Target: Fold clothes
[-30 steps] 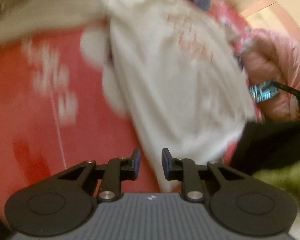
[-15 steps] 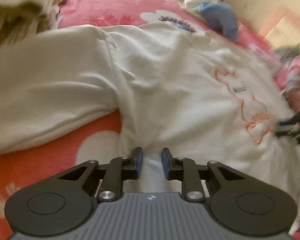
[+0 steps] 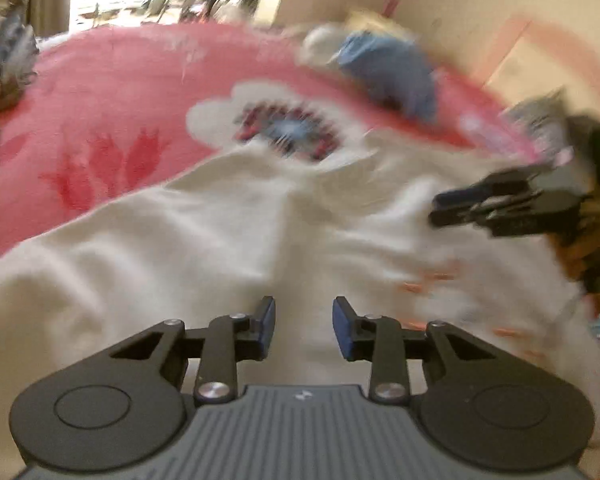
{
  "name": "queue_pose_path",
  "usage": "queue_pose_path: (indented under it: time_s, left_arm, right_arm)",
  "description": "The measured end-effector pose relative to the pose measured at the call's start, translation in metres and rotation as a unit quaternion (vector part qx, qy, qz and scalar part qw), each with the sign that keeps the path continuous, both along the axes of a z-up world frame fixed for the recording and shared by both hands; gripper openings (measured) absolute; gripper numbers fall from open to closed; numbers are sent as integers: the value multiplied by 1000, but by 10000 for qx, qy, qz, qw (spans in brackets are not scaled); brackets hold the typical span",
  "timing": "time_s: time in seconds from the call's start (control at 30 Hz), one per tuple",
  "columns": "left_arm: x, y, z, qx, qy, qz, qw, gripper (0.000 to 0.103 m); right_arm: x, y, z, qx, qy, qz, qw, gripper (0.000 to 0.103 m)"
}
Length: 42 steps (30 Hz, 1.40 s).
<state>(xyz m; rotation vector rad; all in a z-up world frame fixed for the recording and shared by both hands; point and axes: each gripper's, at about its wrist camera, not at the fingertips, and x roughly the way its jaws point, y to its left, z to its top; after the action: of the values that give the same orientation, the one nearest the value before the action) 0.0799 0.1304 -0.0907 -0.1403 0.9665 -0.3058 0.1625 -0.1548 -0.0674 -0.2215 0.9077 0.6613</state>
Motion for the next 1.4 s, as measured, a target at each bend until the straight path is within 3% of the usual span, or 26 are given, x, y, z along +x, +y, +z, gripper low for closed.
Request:
queue_pose_path:
  time_s: [0.13, 0.27, 0.37, 0.47, 0.5, 0.7, 0.77, 0.8, 0.87, 0.9, 0.93, 1.0, 1.13, 1.33, 1.4]
  left_arm:
    - [35, 15, -6, -425, -205, 434, 9979, 22]
    - [59, 23, 7, -308, -318, 744, 9962, 26]
    - [66, 28, 24, -171, -596, 722, 9955, 37]
    - [89, 35, 30, -140, -576, 531, 9968, 45]
    - [98, 34, 27, -185, -501, 394, 9978, 50]
    - [136, 16, 3, -291, 70, -331, 9990, 53]
    - [136, 11, -1, -69, 75, -298, 9995, 47]
    - [135, 12, -2, -33, 48, -188, 9998, 35]
    - [132, 13, -2, 39, -6, 32, 10000, 21]
    - [130, 14, -1, 72, -46, 143, 9999, 12]
    - [125, 15, 2, 98, -147, 244, 9995, 11]
    - [112, 12, 9, 266, -495, 403, 9976, 10]
    - [96, 0, 10, 711, -1002, 766, 9895, 9]
    - [98, -17, -14, 1182, -1091, 1209, 9795, 10]
    - [101, -19, -14, 1220, -1087, 1235, 9788, 14]
  right_arm:
    - [43, -4, -15, 376, -123, -416, 9984, 29]
    - [71, 1, -10, 412, -339, -815, 9952, 29]
    - [82, -5, 4, 892, -208, -934, 9914, 31]
    - [81, -10, 24, 1213, -330, -763, 9891, 32]
    - [85, -9, 22, 1152, -258, -712, 9905, 33]
    - [108, -1, 6, 772, 178, -406, 9960, 46]
    - [116, 2, 1, 645, 323, -304, 9969, 46]
    - [120, 3, -1, 581, 396, -253, 9972, 44]
    - [121, 5, -3, 453, 365, -220, 9981, 17]
    - [117, 5, -1, 389, 260, -239, 9986, 12]
    - [113, 2, 3, 520, 199, -275, 9981, 2]
    - [107, -4, 9, 722, 23, -352, 9968, 2]
    - [103, 2, 5, 649, -422, -352, 9964, 2]
    - [119, 6, -29, 610, -633, -833, 9926, 0]
    - [124, 0, -32, 807, -534, -1067, 9896, 0]
